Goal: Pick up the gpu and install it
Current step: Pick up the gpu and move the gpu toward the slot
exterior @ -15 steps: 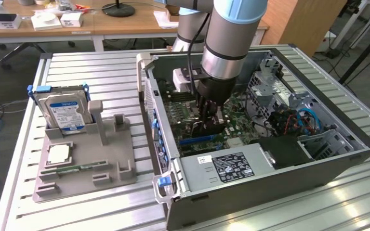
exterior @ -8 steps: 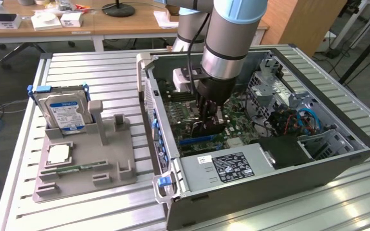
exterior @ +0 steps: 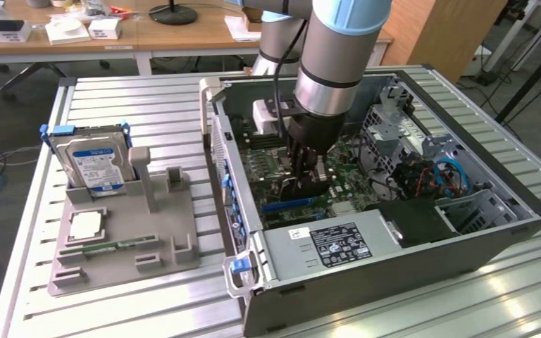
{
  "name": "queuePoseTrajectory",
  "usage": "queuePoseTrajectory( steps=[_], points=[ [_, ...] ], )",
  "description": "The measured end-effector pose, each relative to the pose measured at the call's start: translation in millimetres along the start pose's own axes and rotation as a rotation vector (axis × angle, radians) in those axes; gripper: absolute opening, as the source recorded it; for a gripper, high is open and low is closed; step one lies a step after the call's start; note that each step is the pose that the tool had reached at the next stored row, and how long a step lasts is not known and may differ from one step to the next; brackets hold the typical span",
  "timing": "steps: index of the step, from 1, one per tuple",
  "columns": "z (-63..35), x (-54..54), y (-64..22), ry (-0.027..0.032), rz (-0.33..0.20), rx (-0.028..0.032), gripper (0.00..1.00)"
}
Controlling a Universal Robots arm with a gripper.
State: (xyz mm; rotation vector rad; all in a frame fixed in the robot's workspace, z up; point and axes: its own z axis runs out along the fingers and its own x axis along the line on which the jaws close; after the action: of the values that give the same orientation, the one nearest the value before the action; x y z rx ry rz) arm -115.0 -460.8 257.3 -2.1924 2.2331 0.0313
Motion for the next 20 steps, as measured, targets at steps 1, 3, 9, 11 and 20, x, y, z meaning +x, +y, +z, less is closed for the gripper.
queuePoseTrajectory(
  steps=[1, 3, 9, 11, 20],
  points=[
    [0.0, 0.0, 0.0, 0.0000, 0.002, 0.0000, 0.26],
    [0.0, 0.0, 0.0, -0.0001, 0.006, 0.0001, 0.26],
    [0.0, 0.0, 0.0, -0.0005, 0.012, 0.0003, 0.26],
    [0.0, 0.0, 0.0, -0.0007, 0.012, 0.0002, 0.26],
    [0.7, 0.0, 0.0, -0.0007, 0.012, 0.0002, 0.26]
  ],
)
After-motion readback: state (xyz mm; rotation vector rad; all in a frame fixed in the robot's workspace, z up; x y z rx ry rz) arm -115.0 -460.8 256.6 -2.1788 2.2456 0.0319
